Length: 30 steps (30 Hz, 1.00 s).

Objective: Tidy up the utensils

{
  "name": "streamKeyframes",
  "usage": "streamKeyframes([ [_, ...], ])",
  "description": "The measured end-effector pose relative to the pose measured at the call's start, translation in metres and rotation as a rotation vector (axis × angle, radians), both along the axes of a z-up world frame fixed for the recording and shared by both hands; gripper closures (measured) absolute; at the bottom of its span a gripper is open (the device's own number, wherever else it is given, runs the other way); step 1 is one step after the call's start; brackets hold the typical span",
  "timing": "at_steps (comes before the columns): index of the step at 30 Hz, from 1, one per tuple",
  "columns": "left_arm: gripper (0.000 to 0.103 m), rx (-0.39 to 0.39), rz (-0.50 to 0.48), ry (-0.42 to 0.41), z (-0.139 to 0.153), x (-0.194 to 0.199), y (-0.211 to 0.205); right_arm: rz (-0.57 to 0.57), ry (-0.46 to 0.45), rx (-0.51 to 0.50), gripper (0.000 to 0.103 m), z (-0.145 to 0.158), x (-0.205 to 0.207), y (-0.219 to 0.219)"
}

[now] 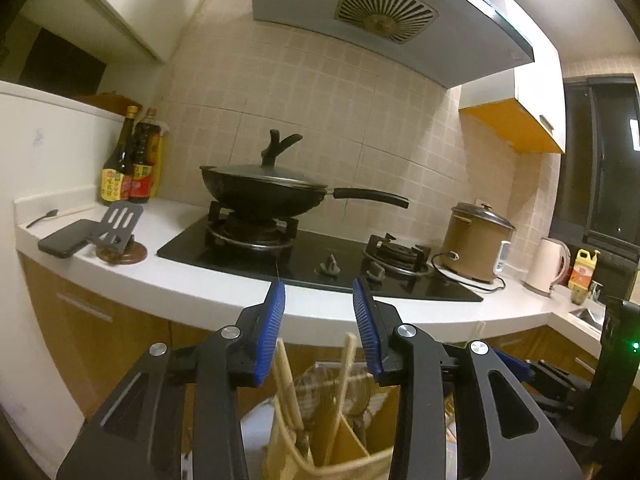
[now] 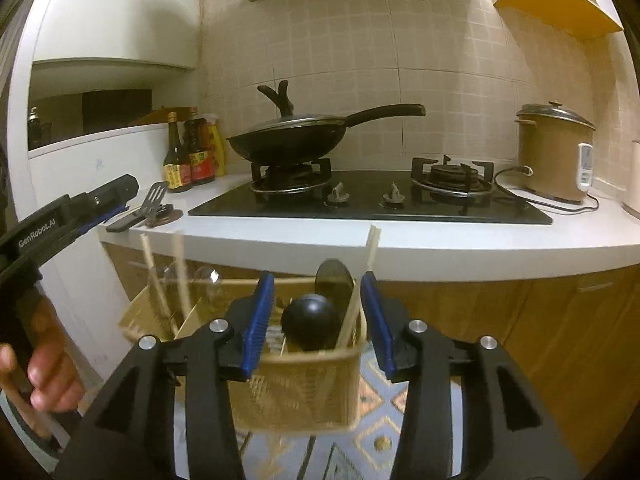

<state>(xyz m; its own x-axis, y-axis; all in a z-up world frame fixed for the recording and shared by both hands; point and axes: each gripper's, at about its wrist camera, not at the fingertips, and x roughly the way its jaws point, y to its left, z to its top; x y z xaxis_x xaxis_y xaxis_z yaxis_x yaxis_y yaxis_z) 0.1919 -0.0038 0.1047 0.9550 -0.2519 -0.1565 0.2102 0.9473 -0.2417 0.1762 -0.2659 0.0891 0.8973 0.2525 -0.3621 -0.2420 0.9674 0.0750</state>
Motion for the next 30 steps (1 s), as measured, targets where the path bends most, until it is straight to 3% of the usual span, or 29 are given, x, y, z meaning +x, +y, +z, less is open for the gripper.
streamKeyframes([
  [4, 0.059, 0.014, 0.0, -0.005, 0.004, -0.03, 0.006, 0.007, 0.028, 0.0, 0.058, 0.004, -0.026, -0.002],
  [6, 0.058, 0.02, -0.002, -0.006, 0.005, -0.044, 0.008, 0.008, 0.029, -0.01, 0.048, 0.006, -0.045, -0.001],
  [10, 0.054, 0.032, -0.013, 0.021, 0.002, -0.072, 0.008, 0.017, 0.028, -0.006, 0.044, 0.011, -0.078, 0.002],
  [12, 0.051, 0.05, -0.012, 0.032, -0.002, -0.089, 0.006, 0.012, 0.022, -0.008, 0.035, 0.014, -0.095, 0.004],
  [19, 0.032, 0.094, 0.0, 0.021, -0.005, -0.138, -0.004, -0.021, -0.016, 0.028, 0.025, 0.02, -0.141, -0.002],
  [21, 0.026, 0.107, 0.006, 0.013, -0.005, -0.149, -0.008, -0.034, -0.029, 0.06, 0.015, 0.019, -0.152, -0.006],
  [23, 0.019, 0.121, 0.024, 0.006, -0.007, -0.156, -0.012, -0.056, -0.046, 0.101, 0.012, 0.014, -0.16, -0.01],
  [30, 0.017, 0.152, 0.096, 0.007, -0.022, -0.168, -0.023, -0.112, -0.072, 0.137, 0.008, -0.006, -0.169, -0.016],
])
